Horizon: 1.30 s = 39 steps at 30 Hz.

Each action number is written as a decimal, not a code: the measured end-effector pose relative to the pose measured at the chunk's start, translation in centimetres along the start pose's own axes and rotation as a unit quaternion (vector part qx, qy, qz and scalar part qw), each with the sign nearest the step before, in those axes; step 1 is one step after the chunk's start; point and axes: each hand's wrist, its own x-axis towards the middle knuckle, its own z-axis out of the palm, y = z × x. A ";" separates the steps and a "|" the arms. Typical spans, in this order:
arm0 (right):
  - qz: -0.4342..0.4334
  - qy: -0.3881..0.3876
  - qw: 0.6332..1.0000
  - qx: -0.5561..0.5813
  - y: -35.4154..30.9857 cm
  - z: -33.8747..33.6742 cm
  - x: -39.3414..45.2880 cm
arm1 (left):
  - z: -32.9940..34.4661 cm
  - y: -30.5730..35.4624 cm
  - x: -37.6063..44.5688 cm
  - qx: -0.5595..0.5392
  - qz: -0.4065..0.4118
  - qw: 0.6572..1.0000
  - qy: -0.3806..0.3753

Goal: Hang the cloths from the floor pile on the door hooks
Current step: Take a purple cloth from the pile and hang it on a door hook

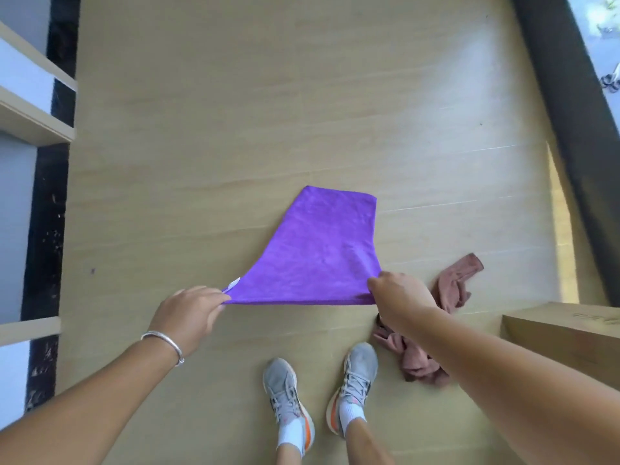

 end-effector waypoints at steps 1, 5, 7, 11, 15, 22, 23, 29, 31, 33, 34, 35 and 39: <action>-0.003 -0.008 1.000 0.003 -0.5 0.6 0.2 | 0.9 -0.7 -0.5 -0.008 -0.006 1.000 -0.003; -0.003 -0.046 0.999 -0.007 -2.5 2.3 1.4 | 3.8 -3.3 -2.1 -0.024 -0.022 0.999 -0.029; 0.003 -0.062 0.998 -0.022 -3.3 3.0 1.7 | 5.1 -4.3 -2.5 -0.027 -0.024 0.998 -0.051; 0.038 -0.070 0.996 -0.025 -4.1 3.7 1.6 | 6.5 -5.4 -2.8 -0.046 -0.033 0.995 -0.081; 0.062 -0.038 0.994 -0.082 -4.8 1.8 2.1 | 4.8 -6.2 -1.3 -0.057 -0.045 0.994 -0.084; 0.102 0.038 0.991 -0.083 -5.8 -8.6 4.3 | -5.4 -7.2 4.4 -0.025 -0.047 0.999 -0.006; 0.102 0.059 0.989 -0.084 -5.8 -10.6 4.4 | -7.4 -7.3 5.1 -0.025 -0.049 0.998 0.015; 0.104 0.175 0.977 -0.070 -6.7 -23.0 3.3 | -19.1 -7.9 6.9 -0.030 -0.067 0.987 0.142; 0.103 0.199 0.972 -0.068 -7.2 -26.0 2.5 | -22.2 -7.8 6.6 -0.026 -0.062 0.983 0.169; 0.094 0.223 0.967 -0.076 -7.5 -27.7 1.4 | -24.6 -7.6 5.8 -0.034 -0.054 0.979 0.196; 0.089 0.233 0.965 -0.082 -7.7 -28.1 0.9 | -25.4 -7.5 5.2 -0.038 -0.049 0.976 0.208; 0.085 0.243 0.963 -0.084 -7.7 -28.1 0.4 | -25.9 -7.4 4.7 -0.042 -0.041 0.974 0.218; 0.063 0.258 0.962 -0.068 -7.8 -26.1 -0.6 | -25.3 -7.5 1.9 -0.072 -0.007 0.974 0.217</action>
